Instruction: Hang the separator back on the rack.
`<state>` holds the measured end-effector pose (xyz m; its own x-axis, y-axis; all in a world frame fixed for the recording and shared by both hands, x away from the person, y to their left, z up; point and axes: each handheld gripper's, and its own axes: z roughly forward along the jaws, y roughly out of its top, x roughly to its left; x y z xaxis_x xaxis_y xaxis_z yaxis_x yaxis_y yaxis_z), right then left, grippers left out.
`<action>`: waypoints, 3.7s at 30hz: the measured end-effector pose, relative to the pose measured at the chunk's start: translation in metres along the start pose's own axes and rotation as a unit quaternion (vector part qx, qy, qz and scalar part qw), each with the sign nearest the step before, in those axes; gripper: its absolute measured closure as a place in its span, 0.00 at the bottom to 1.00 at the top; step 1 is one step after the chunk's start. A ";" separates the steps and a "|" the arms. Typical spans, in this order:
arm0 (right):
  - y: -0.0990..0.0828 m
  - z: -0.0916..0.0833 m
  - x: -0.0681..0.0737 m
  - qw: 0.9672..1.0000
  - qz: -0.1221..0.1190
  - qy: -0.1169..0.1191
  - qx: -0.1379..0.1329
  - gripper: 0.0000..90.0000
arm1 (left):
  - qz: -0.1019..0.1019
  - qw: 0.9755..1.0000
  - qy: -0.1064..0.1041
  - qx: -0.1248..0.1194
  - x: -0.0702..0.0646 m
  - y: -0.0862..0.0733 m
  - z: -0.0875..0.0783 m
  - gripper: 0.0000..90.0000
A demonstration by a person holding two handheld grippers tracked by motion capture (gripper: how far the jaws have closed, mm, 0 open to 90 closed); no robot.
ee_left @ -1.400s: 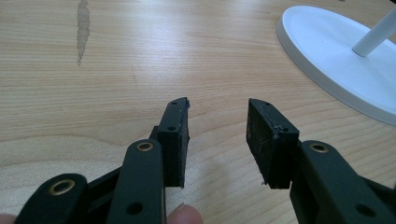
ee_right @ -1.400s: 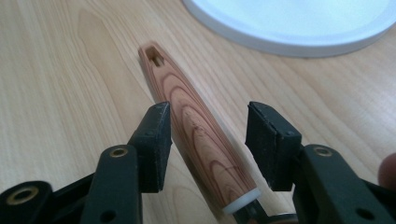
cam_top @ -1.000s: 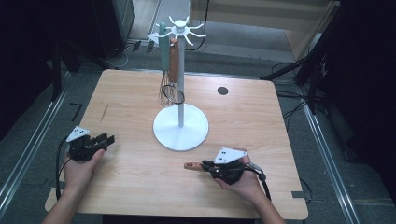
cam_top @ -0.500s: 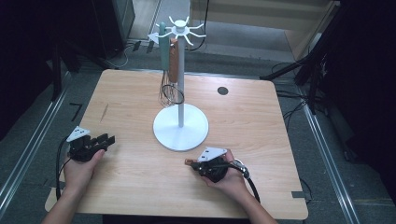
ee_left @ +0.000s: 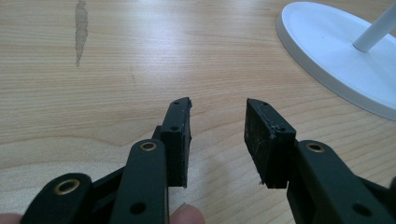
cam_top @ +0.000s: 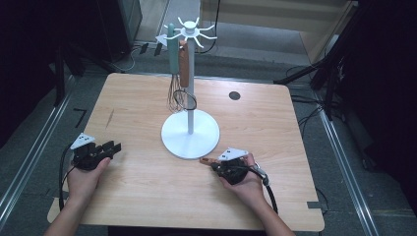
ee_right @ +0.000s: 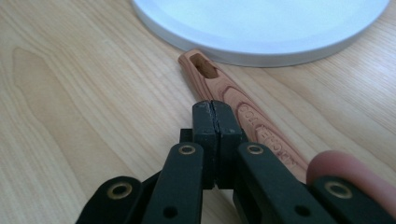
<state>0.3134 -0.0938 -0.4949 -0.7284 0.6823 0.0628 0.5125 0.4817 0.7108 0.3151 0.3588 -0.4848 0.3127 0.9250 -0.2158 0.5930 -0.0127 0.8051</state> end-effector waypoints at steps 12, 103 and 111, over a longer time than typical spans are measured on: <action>-0.003 -0.007 -0.020 0.999 0.032 -0.028 -0.011 1.00 | -0.002 1.000 0.000 0.001 0.000 0.000 0.000 0.69; 0.033 -0.015 -0.067 0.966 0.014 -0.042 0.256 0.72 | -0.007 1.000 -0.006 0.010 0.001 0.001 0.002 0.69; 0.039 -0.010 -0.064 0.961 0.033 -0.055 0.268 0.77 | -0.005 1.000 -0.007 0.010 0.001 0.001 0.002 0.69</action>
<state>0.3748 -0.1243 -0.4642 -0.6491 0.7607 -0.0011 0.7377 0.6297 0.2435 0.3170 0.3592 -0.4855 0.3163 0.9198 -0.2321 0.6107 -0.0103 0.7918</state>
